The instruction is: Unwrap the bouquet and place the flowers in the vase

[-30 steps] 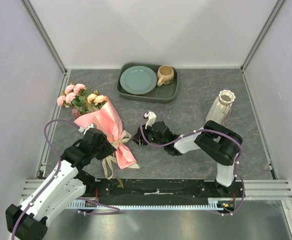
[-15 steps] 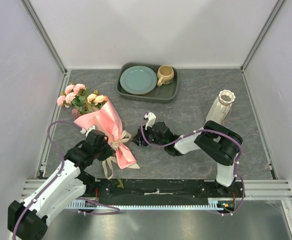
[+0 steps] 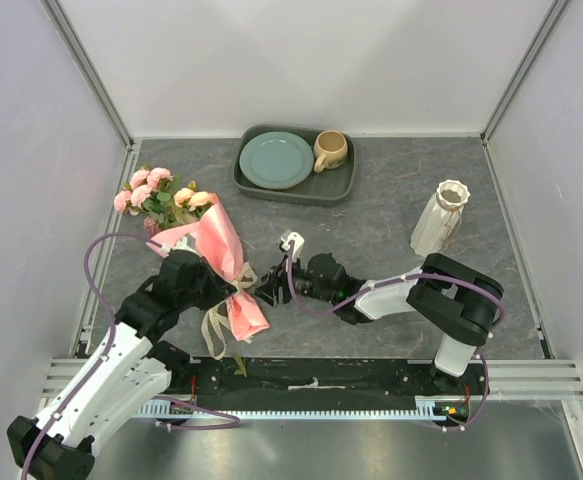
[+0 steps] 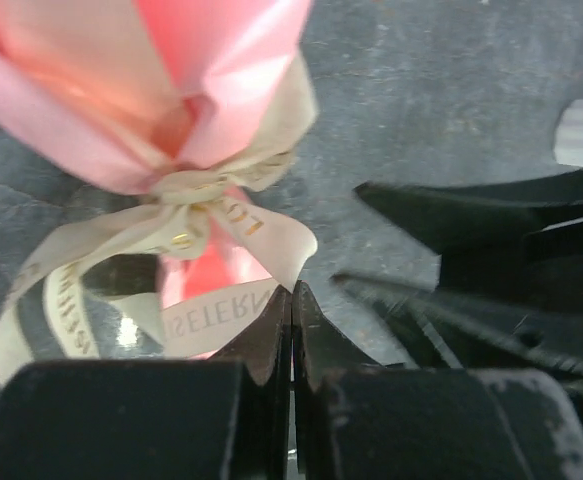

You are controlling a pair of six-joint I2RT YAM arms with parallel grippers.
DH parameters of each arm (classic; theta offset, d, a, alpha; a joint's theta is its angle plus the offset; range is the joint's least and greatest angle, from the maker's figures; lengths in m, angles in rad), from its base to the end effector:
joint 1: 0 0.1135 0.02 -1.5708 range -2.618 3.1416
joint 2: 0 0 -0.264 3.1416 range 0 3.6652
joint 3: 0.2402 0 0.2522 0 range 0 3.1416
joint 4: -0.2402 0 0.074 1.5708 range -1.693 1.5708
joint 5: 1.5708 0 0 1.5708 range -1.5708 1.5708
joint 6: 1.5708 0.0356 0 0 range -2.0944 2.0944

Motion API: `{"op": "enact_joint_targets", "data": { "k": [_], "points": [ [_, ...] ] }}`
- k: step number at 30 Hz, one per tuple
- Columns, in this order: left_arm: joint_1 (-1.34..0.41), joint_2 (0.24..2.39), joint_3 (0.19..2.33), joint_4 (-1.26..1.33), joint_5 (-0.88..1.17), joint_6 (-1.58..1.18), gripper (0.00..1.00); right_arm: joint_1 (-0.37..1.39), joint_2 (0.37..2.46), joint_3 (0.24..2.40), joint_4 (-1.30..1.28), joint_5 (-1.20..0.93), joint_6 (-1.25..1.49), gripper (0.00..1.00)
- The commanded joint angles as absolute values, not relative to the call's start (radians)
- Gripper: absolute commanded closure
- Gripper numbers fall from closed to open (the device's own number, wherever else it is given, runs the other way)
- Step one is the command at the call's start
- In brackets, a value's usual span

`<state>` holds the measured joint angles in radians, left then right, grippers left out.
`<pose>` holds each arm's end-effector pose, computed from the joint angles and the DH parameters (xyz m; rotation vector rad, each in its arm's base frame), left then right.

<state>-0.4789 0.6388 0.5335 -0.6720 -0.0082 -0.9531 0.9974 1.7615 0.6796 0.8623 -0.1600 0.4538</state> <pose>0.1209 -0.0625 0.2280 -0.5809 2.3859 -0.6677 0.1822 0.2925 0.1609 -0.6426 1.8403 1.1511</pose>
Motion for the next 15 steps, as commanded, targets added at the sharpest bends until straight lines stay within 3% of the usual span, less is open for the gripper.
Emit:
{"op": "enact_joint_targets", "data": {
  "k": [1, 8, 15],
  "points": [
    [-0.476, 0.658, 0.621, -0.672, 0.084, -0.963, 0.98, 1.065, 1.732, 0.686, 0.975, -0.241, 0.353, 0.38],
    [-0.476, 0.707, 0.620, -0.608, 0.113, -0.979, 0.98, 1.083, 1.779, 0.689, 1.063, -0.299, 0.397, 0.26],
    [-0.476, 0.729, 0.611, -0.538, 0.172, -1.012, 0.98, 1.089, 1.836, 0.732, 1.052, -0.244, 0.433, 0.29]
  ]
}}
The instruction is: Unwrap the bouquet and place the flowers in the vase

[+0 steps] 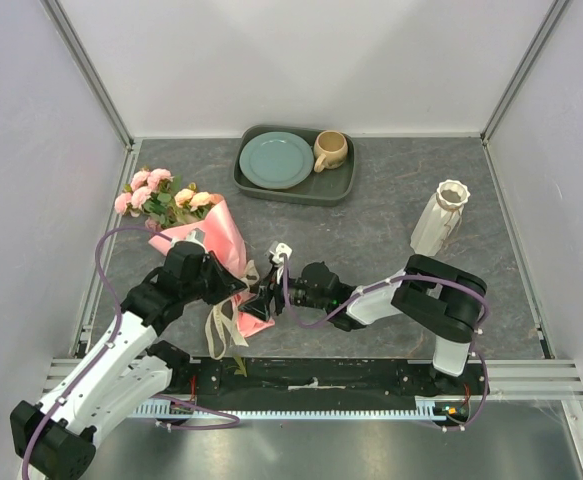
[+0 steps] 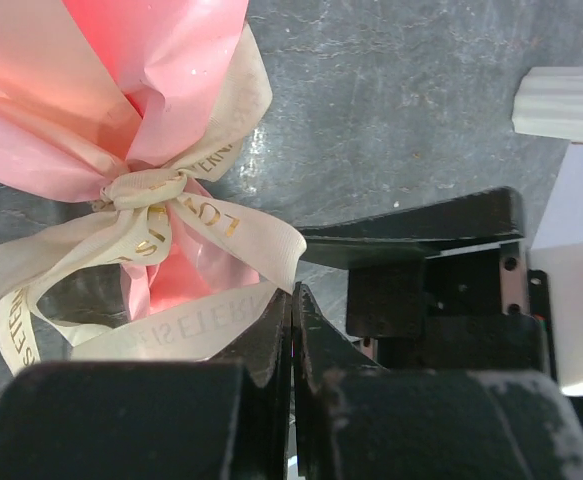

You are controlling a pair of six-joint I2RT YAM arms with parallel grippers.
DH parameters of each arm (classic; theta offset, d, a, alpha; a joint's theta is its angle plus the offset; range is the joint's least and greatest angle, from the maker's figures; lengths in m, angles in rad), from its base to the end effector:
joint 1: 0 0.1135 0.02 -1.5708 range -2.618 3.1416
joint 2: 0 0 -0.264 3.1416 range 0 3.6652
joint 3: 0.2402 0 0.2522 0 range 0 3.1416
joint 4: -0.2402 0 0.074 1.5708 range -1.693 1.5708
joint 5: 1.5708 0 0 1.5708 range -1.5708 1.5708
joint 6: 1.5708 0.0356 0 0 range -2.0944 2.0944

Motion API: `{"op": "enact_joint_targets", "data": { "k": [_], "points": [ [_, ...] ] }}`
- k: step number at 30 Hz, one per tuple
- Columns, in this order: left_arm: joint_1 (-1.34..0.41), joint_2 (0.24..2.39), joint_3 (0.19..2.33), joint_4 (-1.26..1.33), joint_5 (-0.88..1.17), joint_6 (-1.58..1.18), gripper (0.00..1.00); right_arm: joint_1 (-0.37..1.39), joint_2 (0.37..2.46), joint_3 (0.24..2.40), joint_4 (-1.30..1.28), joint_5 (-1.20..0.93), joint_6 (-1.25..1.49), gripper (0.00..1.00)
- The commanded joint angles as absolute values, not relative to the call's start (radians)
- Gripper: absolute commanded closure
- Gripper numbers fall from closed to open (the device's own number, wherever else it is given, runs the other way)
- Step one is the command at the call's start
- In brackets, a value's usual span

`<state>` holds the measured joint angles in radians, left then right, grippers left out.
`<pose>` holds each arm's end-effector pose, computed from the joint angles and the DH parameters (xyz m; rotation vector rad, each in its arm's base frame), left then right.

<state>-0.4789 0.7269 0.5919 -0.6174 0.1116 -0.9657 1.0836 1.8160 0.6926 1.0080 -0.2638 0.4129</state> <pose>0.1343 -0.0742 0.2407 -0.5385 2.4173 -0.8136 0.1565 0.3152 0.1622 -0.8190 1.6826 1.3070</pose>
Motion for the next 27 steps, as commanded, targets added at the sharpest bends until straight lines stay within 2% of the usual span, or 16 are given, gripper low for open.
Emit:
{"op": "enact_joint_targets", "data": {
  "k": [1, 5, 12, 15, 16, 18, 19, 21, 22, 23, 25, 27],
  "points": [
    [-0.476, 0.729, 0.614, -0.537, 0.176, -1.014, 0.98, 1.088, 1.835, 0.729, 1.052, -0.214, 0.434, 0.30],
    [-0.476, 0.724, 0.598, -0.538, 0.172, -1.019, 0.98, 1.088, 1.835, 0.710, 1.089, -0.187, 0.440, 0.40],
    [-0.476, 0.723, 0.583, -0.537, 0.166, -1.020, 0.98, 1.088, 1.882, 0.750, 1.101, -0.172, 0.466, 0.42],
    [-0.476, 0.718, 0.583, -0.538, 0.158, -1.020, 0.98, 1.089, 1.878, 0.744, 1.097, -0.131, 0.471, 0.56],
    [-0.476, 0.716, 0.583, -0.538, 0.158, -1.019, 0.98, 1.089, 1.876, 0.742, 1.091, -0.120, 0.469, 0.70],
    [-0.476, 0.715, 0.581, -0.540, 0.155, -1.016, 0.98, 1.088, 1.870, 0.739, 1.074, -0.092, 0.468, 0.84],
    [-0.476, 0.713, 0.583, -0.548, 0.153, -1.009, 0.98, 1.088, 1.865, 0.735, 1.072, -0.084, 0.468, 0.96],
    [-0.476, 0.710, 0.591, -0.586, 0.135, -1.005, 0.82, 1.088, 1.850, 0.719, 1.069, -0.046, 0.468, 1.00],
    [-0.476, 0.703, 0.594, -0.606, 0.123, -1.005, 0.64, 1.088, 1.845, 0.715, 1.065, -0.034, 0.468, 1.00],
    [-0.476, 0.698, 0.597, -0.623, 0.111, -1.006, 0.58, 1.088, 1.839, 0.710, 1.060, -0.023, 0.469, 1.00],
    [-0.476, 0.680, 0.598, -0.675, 0.074, -1.009, 0.52, 1.085, 1.838, 0.710, 1.043, -0.006, 0.471, 1.00],
    [-0.476, 0.643, 0.597, -0.707, 0.042, -1.011, 0.53, 1.083, 1.839, 0.710, 1.040, -0.006, 0.479, 1.00]
  ]
}}
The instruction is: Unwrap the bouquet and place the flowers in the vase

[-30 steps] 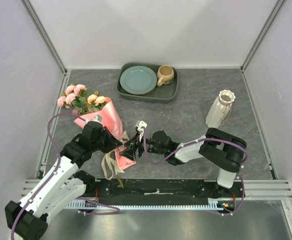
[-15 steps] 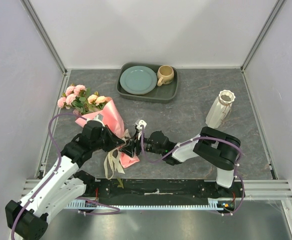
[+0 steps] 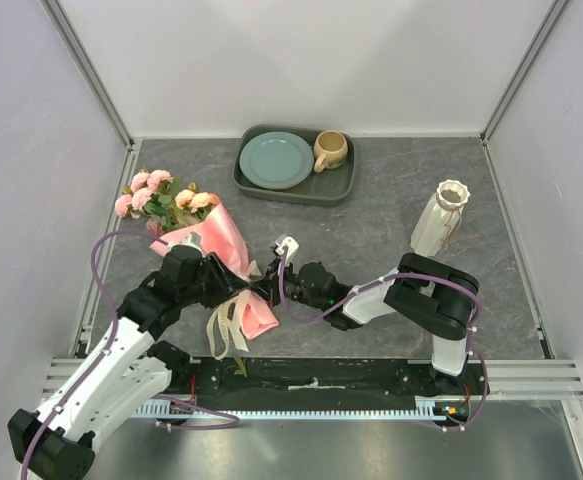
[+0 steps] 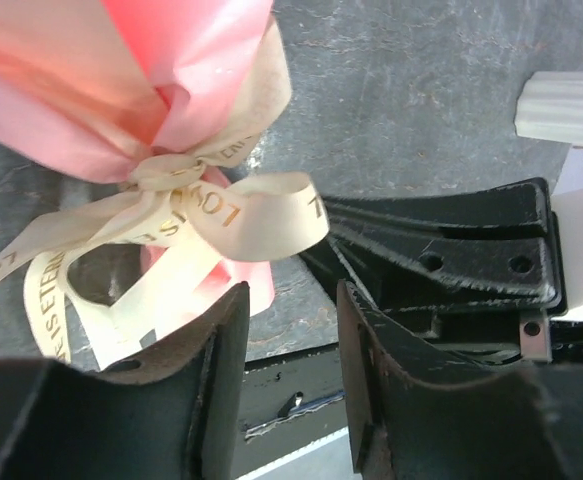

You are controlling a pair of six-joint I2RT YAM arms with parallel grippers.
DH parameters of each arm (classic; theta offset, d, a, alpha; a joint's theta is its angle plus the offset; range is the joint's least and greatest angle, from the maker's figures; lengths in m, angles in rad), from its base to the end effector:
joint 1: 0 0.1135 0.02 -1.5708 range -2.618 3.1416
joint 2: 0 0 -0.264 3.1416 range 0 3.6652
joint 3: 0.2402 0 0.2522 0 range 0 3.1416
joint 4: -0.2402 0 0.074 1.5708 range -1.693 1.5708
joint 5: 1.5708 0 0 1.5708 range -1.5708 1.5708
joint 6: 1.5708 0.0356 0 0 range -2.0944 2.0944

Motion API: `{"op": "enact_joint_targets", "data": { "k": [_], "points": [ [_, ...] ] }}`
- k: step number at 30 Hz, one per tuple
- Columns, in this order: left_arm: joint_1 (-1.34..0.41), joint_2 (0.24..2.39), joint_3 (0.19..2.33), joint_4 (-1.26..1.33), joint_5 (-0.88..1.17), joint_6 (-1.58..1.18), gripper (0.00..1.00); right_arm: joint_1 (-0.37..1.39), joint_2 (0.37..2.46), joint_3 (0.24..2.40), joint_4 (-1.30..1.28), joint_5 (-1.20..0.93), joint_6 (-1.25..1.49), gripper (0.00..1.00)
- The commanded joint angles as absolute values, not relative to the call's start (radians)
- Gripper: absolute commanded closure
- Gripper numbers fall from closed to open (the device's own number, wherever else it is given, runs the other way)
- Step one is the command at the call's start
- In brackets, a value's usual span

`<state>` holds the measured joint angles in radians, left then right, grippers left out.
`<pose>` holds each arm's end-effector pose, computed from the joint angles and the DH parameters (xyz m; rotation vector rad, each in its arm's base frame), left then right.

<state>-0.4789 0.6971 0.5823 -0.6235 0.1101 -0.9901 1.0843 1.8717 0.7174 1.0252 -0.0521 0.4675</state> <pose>0.1302 -0.0720 0.2409 -0.5654 2.4013 -0.8316 0.1671 0.3199 0.1518 -0.6021 1.7506 1.1733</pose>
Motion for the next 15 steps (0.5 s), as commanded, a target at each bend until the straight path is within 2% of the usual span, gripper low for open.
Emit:
{"op": "enact_joint_targets", "data": {
  "k": [1, 5, 6, 8, 11, 15],
  "points": [
    [-0.476, 0.631, 0.594, -0.741, 0.028, -1.017, 0.58, 1.081, 1.839, 0.710, 1.042, -0.008, 0.483, 1.00],
    [-0.476, 0.560, 0.577, -0.840, -0.061, -1.064, 0.63, 1.081, 1.839, 0.709, 1.035, -0.006, 0.489, 1.00],
    [-0.477, 0.554, 0.574, -0.860, -0.093, -1.086, 0.62, 1.081, 1.839, 0.709, 1.032, -0.006, 0.489, 1.00],
    [-0.476, 0.549, 0.555, -0.877, -0.103, -1.100, 0.52, 1.080, 1.841, 0.710, 1.029, -0.009, 0.491, 1.00],
    [-0.476, 0.589, 0.543, -0.876, -0.086, -1.101, 0.50, 1.081, 1.845, 0.713, 1.022, -0.011, 0.492, 1.00],
    [-0.476, 0.731, 0.568, -0.906, -0.100, -1.081, 0.66, 1.080, 1.850, 0.724, 1.002, -0.009, 0.495, 1.00]
  ]
}}
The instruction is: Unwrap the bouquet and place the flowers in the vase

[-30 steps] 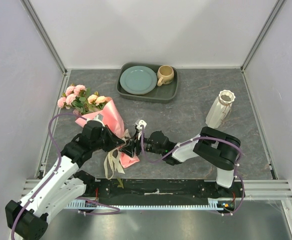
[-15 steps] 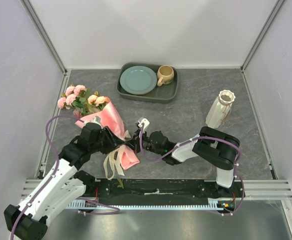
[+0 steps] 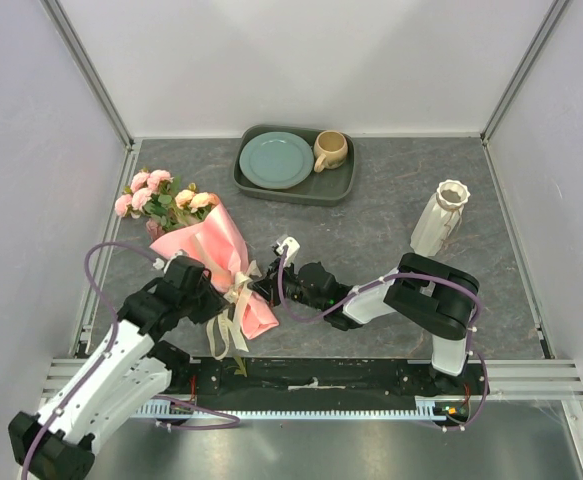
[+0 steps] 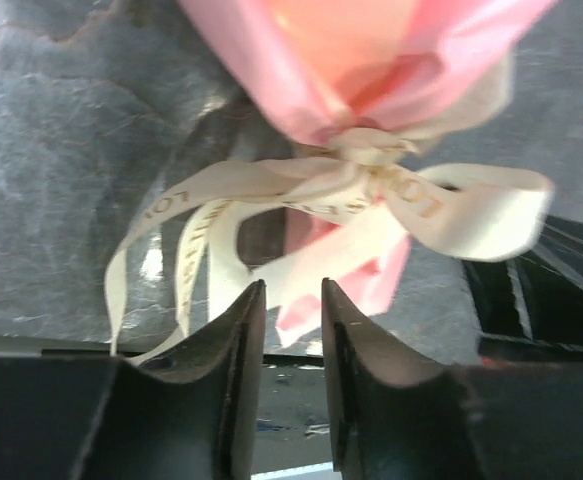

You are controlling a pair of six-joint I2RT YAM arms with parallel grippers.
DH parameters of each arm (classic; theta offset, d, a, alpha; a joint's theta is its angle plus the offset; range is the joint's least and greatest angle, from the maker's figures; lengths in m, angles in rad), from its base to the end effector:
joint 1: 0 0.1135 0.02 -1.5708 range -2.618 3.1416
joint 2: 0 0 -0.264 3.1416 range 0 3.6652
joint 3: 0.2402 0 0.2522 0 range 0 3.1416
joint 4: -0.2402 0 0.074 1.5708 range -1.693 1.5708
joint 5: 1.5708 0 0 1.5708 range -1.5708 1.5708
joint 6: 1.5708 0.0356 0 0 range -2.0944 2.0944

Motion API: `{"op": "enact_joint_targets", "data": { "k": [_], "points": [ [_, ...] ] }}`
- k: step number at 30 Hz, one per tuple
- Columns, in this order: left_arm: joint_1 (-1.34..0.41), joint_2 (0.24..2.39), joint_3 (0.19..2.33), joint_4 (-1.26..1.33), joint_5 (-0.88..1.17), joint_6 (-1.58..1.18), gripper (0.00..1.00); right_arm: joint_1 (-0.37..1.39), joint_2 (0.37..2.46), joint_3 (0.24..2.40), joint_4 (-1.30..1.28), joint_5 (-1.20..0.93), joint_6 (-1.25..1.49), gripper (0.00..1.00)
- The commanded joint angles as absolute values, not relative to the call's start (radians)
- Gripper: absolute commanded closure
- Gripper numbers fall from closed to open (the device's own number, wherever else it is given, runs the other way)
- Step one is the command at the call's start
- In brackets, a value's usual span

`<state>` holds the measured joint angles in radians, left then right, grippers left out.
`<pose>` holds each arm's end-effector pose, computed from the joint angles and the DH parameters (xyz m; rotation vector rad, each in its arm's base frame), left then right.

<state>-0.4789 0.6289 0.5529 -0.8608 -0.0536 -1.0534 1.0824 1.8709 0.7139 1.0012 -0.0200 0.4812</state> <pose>0.1076 -0.0537 0.2218 -0.7575 2.4837 -0.5405 0.1682 0.3180 0.1485 -0.5702 1.7853 1.1425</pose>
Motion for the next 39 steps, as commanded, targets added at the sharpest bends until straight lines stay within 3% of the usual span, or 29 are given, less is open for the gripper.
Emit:
{"op": "enact_joint_targets", "data": {
  "k": [1, 23, 26, 27, 39],
  "points": [
    [-0.476, 0.750, 0.566, -0.908, -0.107, -1.083, 0.71, 1.080, 1.850, 0.724, 1.002, -0.009, 0.497, 1.00],
    [-0.476, 0.948, 0.489, -0.707, -0.147, -1.072, 0.70, 1.080, 1.852, 0.726, 1.003, -0.021, 0.492, 1.00],
    [-0.476, 0.934, 0.486, -0.710, -0.147, -1.069, 0.87, 1.080, 1.850, 0.724, 1.003, -0.020, 0.491, 1.00],
    [-0.476, 0.907, 0.489, -0.716, -0.149, -1.069, 0.98, 1.081, 1.844, 0.723, 1.003, -0.017, 0.491, 1.00],
    [-0.476, 0.514, 0.584, -0.933, -0.221, -1.146, 0.98, 1.020, 1.724, 0.604, 0.993, 0.145, 0.524, 1.00]
  ]
}}
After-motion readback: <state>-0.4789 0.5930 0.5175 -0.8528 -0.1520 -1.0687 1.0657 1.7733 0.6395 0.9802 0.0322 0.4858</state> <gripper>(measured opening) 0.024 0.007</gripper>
